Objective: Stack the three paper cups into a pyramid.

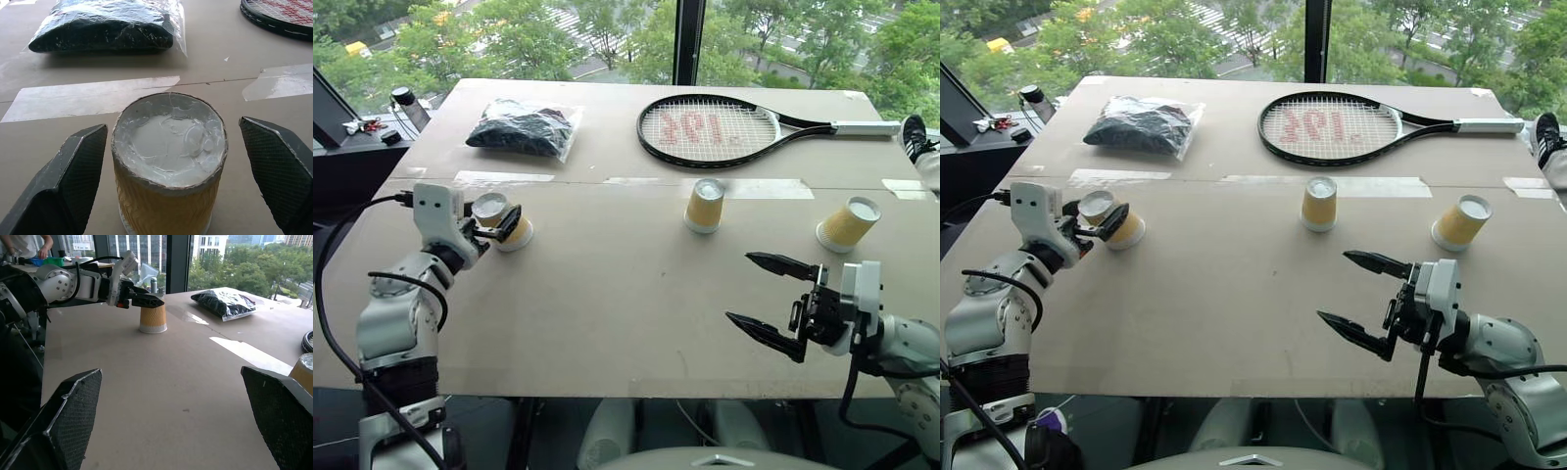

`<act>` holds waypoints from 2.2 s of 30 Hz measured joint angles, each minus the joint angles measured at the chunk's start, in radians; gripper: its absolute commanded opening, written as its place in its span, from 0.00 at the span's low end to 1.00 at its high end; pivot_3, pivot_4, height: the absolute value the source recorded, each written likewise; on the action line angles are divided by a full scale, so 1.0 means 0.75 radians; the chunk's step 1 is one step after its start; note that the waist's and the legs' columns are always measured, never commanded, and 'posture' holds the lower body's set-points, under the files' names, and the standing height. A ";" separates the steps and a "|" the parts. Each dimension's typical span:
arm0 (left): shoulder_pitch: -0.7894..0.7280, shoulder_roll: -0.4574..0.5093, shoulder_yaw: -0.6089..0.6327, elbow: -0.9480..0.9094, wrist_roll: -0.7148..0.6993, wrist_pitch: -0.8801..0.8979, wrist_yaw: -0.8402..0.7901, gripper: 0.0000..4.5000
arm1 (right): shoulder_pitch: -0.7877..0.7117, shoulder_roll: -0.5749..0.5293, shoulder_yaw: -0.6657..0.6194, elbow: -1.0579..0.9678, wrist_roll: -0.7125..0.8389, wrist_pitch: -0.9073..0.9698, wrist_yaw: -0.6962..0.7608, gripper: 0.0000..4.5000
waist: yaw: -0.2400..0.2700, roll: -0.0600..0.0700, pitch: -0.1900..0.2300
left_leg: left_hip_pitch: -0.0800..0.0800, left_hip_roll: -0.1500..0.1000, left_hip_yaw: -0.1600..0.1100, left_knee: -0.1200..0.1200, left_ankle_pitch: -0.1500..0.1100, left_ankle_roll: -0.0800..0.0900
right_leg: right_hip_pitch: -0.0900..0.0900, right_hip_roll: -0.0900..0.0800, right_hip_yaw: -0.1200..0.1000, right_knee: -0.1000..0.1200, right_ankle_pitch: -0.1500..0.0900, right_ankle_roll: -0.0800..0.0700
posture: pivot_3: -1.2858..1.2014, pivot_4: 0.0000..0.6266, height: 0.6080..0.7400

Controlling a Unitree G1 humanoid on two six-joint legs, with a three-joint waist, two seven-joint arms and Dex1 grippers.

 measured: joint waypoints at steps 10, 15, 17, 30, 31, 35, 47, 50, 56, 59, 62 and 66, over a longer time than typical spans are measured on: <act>-0.017 -0.008 -0.042 0.027 0.020 -0.021 0.000 0.53 | 0.008 -0.007 -0.035 -0.014 0.000 -0.001 -0.019 1.00 | 0.000 0.000 0.000 | 0.000 0.000 0.000 0.000 0.000 0.000 | 0.000 0.000 0.000 0.000 0.000 0.000 | 0.52 0.24 1.00; -0.053 -0.008 -0.063 0.027 -0.015 -0.029 -0.061 0.53 | 0.015 -0.008 -0.035 -0.020 -0.006 -0.001 -0.028 1.00 | 0.005 0.000 0.000 | -0.001 0.000 -0.001 0.000 0.000 0.000 | 0.000 0.000 -0.001 0.000 0.000 0.000 | 0.52 0.24 1.00; -0.136 -0.009 -0.095 0.019 -0.079 0.012 -0.131 0.53 | 0.027 -0.007 -0.037 -0.032 -0.017 -0.001 -0.047 1.00 | 0.010 0.000 0.000 | -0.001 0.000 -0.001 0.001 0.000 0.000 | 0.000 -0.001 -0.002 0.000 0.000 0.000 | 0.52 0.24 1.00; -0.695 -0.242 -0.510 0.641 0.000 -0.162 -0.522 0.53 | 0.298 0.101 -0.110 -0.212 -0.158 -0.025 -0.278 1.00 | -0.015 -0.001 0.001 | -0.002 -0.002 0.003 0.001 0.000 0.000 | -0.003 0.010 -0.001 0.002 0.000 0.001 | 0.52 0.24 1.00; -0.707 -0.256 -0.516 0.675 0.012 -0.187 -0.532 0.53 | 0.309 0.105 -0.111 -0.220 -0.168 -0.027 -0.288 1.00 | -0.019 -0.001 0.001 | -0.002 -0.002 0.003 0.001 0.000 0.000 | -0.004 0.011 -0.001 0.002 0.000 0.001 | 0.52 0.24 1.00; -0.800 -0.316 -0.551 0.857 0.068 -0.316 -0.582 0.53 | 0.378 0.149 -0.135 -0.259 -0.201 -0.021 -0.374 1.00 | -0.019 -0.001 0.001 | -0.002 -0.002 0.003 0.001 0.000 0.000 | -0.003 0.010 -0.001 0.002 0.000 0.001 | 0.52 0.24 1.00; -0.950 -0.427 -0.609 1.184 0.235 -0.613 -0.676 0.53 | 0.468 0.207 -0.152 -0.316 -0.292 -0.032 -0.486 1.00 | -0.015 -0.001 0.001 | -0.002 -0.002 0.004 0.001 0.000 0.000 | -0.004 0.011 -0.001 0.002 0.000 0.001 | 0.52 0.24 1.00; -0.964 -0.436 -0.611 1.214 0.265 -0.652 -0.680 0.53 | 0.476 0.208 -0.151 -0.317 -0.292 -0.032 -0.489 1.00 | -0.013 -0.001 0.001 | -0.002 -0.002 0.004 0.001 0.000 0.000 | -0.004 0.011 -0.001 0.002 0.000 0.001 | 0.52 0.24 1.00; -0.985 -0.457 -0.612 1.258 0.309 -0.705 -0.672 0.53 | 0.478 0.207 -0.151 -0.326 -0.286 -0.032 -0.484 1.00 | -0.006 -0.001 0.001 | -0.002 -0.002 0.003 0.001 0.000 0.000 | -0.004 0.011 -0.001 0.002 0.000 0.001 | 0.52 0.24 1.00; -0.989 -0.462 -0.612 1.271 0.315 -0.720 -0.671 0.53 | 0.477 0.205 -0.151 -0.334 -0.281 -0.032 -0.482 1.00 | -0.002 -0.001 0.001 | -0.002 -0.002 0.003 0.001 0.000 0.000 | -0.003 0.011 -0.001 0.002 0.000 0.001 | 0.52 0.24 1.00; -0.992 -0.468 -0.611 1.286 0.327 -0.731 -0.668 0.81 | 0.480 0.202 -0.151 -0.334 -0.277 -0.032 -0.480 1.00 | -0.002 -0.001 0.001 | -0.002 -0.002 0.003 0.001 0.000 0.000 | -0.003 0.011 -0.001 0.002 0.000 0.001 | 0.52 0.24 1.00; -0.988 -0.478 -0.611 1.310 0.337 -0.731 -0.669 0.99 | 0.480 0.199 -0.151 -0.335 -0.274 -0.032 -0.480 1.00 | -0.002 -0.002 0.001 | -0.002 -0.002 0.003 0.001 0.000 0.000 | -0.004 0.011 -0.001 0.002 0.000 0.001 | 0.52 0.24 1.00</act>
